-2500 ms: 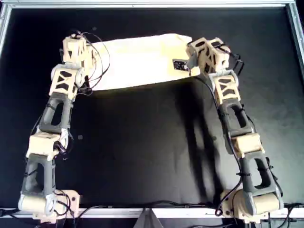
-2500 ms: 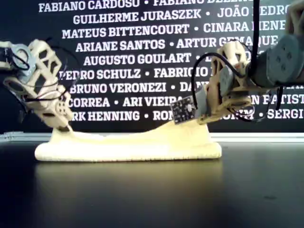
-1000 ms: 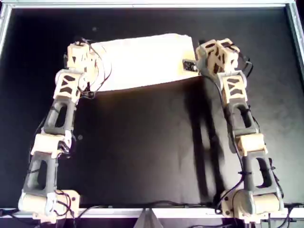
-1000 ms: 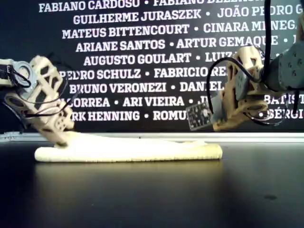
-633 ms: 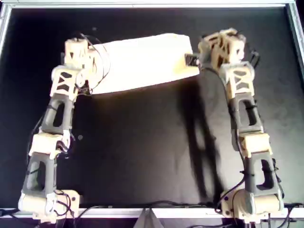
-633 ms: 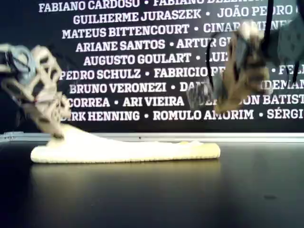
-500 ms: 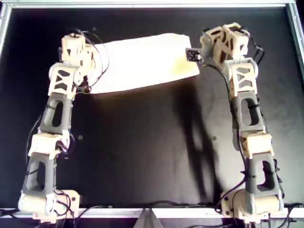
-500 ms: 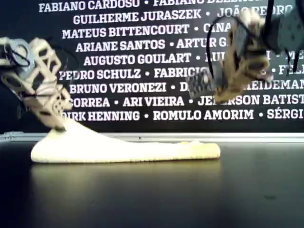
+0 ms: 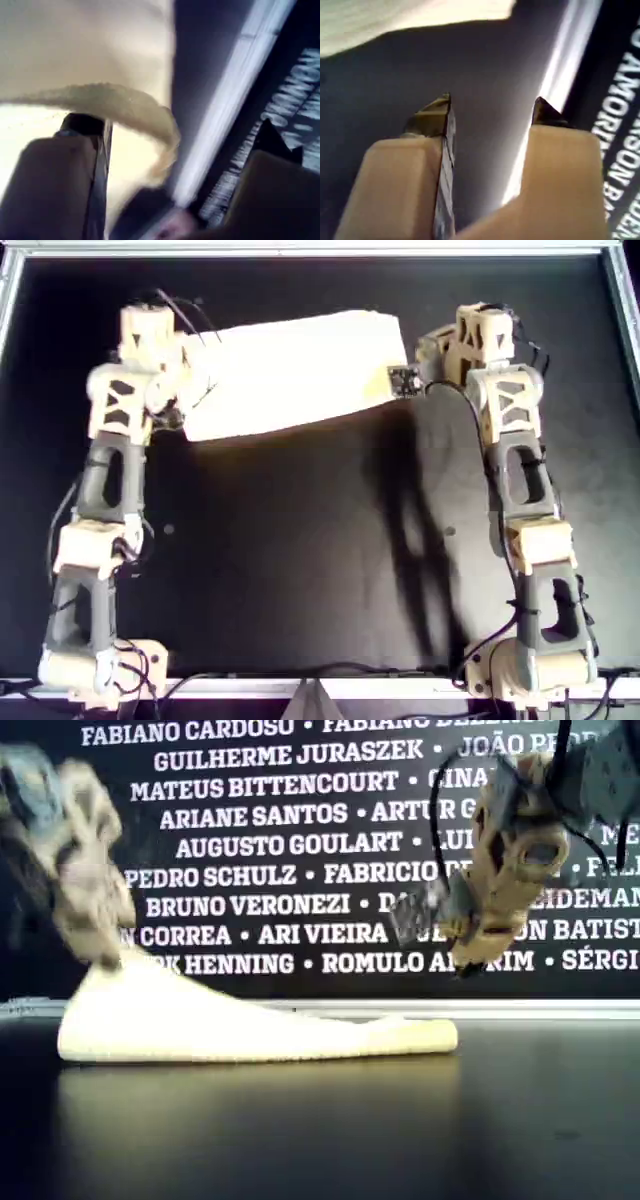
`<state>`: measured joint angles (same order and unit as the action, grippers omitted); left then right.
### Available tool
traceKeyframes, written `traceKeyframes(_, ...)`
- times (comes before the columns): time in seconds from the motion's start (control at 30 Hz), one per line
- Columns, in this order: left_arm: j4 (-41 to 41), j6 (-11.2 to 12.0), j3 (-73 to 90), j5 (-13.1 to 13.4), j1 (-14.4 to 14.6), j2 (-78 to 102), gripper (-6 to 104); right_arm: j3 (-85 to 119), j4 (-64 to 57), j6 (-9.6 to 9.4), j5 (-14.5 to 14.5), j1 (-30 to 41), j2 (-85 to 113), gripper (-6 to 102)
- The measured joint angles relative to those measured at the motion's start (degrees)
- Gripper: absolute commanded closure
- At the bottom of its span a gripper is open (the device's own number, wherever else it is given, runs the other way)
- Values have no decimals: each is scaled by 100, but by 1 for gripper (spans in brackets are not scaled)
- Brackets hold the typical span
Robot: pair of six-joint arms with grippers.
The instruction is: Fold a cloth
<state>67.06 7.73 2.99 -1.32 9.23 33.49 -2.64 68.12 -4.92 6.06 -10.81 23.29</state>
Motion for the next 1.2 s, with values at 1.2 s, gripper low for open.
traceKeyframes(1.2, 1793, 1195, 7207, 26, 633, 8552, -2, 5238, 2408, 44, -62, 35, 8227, 31)
